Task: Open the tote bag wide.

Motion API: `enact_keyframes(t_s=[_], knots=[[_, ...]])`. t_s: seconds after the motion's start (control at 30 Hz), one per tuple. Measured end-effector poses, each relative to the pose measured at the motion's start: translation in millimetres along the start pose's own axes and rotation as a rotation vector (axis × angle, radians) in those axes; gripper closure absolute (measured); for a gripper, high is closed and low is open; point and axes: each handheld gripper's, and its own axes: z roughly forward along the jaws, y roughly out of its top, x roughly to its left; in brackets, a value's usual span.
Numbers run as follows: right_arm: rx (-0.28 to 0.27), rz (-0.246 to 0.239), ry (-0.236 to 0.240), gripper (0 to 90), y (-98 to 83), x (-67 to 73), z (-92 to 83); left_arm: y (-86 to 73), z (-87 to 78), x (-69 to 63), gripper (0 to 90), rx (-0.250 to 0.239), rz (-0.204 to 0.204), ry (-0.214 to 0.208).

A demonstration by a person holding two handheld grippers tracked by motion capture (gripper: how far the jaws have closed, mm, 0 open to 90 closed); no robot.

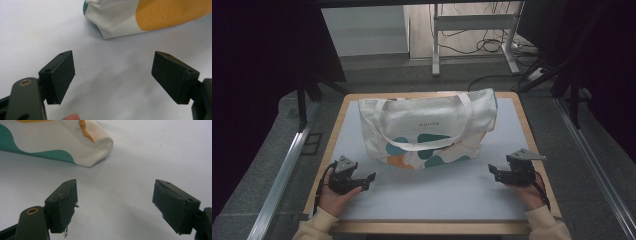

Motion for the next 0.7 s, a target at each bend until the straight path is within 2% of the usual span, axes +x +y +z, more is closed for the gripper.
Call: enact_keyframes(t_s=[0.2,0.33,0.4,0.7], knots=[[-0.003,-0.005,0.003,20.3,0.5,0.5,-0.7,1.8,-3.5,0.0,18.6,-0.015,-0.001,-0.007],[-0.01,-0.01,0.008,23.0,2.5,0.7,-2.2,7.1,-9.5,1.3,18.6,-0.037,-0.019,-0.029],[-0.015,-0.015,0.023,24.7,4.9,0.5,-3.8,11.3,-13.2,1.9,18.6,-0.062,-0.042,-0.046],[-0.051,-0.016,0.05,26.3,21.6,4.0,-10.9,25.9,-25.3,3.7,20.6,-0.096,-0.049,-0.045]])
